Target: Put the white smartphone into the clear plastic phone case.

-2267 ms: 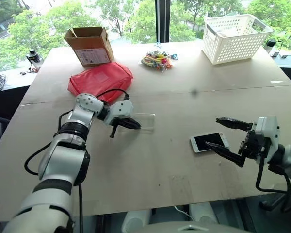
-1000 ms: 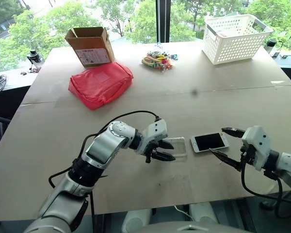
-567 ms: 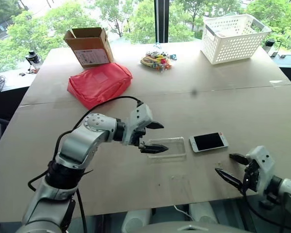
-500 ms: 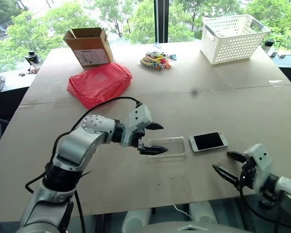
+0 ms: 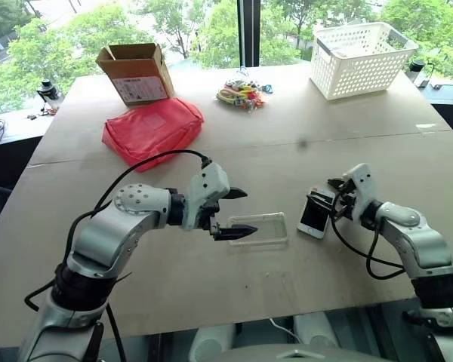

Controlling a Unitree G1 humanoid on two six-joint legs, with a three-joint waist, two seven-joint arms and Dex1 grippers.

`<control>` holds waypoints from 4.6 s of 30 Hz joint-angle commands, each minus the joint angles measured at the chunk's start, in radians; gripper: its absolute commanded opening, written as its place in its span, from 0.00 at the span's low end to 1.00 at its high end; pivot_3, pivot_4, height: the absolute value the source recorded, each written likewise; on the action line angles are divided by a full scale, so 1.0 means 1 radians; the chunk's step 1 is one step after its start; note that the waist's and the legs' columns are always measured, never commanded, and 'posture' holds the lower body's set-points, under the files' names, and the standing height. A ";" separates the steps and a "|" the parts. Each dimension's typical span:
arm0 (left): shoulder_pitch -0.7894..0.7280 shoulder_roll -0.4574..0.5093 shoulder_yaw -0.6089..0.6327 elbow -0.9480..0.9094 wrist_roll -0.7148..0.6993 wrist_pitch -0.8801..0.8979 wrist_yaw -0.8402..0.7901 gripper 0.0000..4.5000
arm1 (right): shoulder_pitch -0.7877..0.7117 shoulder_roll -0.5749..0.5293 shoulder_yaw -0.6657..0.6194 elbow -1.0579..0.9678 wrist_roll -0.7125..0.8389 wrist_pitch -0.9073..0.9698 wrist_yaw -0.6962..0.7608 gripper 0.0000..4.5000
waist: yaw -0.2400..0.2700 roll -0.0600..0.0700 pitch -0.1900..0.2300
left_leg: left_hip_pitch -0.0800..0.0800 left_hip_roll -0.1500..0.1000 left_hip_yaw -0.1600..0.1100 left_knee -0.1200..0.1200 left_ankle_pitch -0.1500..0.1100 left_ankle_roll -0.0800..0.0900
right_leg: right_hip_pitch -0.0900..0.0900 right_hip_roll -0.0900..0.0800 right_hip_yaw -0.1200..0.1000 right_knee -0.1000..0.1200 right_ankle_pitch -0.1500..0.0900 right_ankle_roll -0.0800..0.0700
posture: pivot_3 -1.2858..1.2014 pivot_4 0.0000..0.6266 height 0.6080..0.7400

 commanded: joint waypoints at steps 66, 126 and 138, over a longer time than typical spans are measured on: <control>-0.015 0.034 -0.062 0.070 -0.004 -0.129 -0.001 0.99 | 0.161 -0.364 0.339 -0.842 -0.345 0.574 -0.215 1.00 | 0.014 0.000 0.000 | -0.003 -0.002 -0.005 -0.010 0.001 -0.002 | -0.001 -0.003 -0.005 -0.011 0.000 0.000 | 0.52 0.24 1.00; -0.058 0.046 -0.032 -0.007 0.037 -0.143 0.096 1.00 | 0.328 0.001 -0.031 -0.045 -0.062 -0.312 0.155 0.65 | 0.005 0.000 0.000 | 0.015 0.000 0.001 -0.011 0.000 -0.001 | 0.010 -0.001 0.001 -0.004 -0.001 0.000 | 0.52 0.24 1.00; -0.036 0.042 0.001 0.062 0.019 -0.153 0.060 1.00 | 0.236 -0.039 -0.054 -0.105 -0.011 -0.326 0.199 0.65 | 0.003 0.001 0.001 | 0.015 0.000 0.002 -0.012 0.000 -0.001 | 0.010 -0.001 0.002 -0.005 -0.001 0.000 | 0.52 0.24 1.00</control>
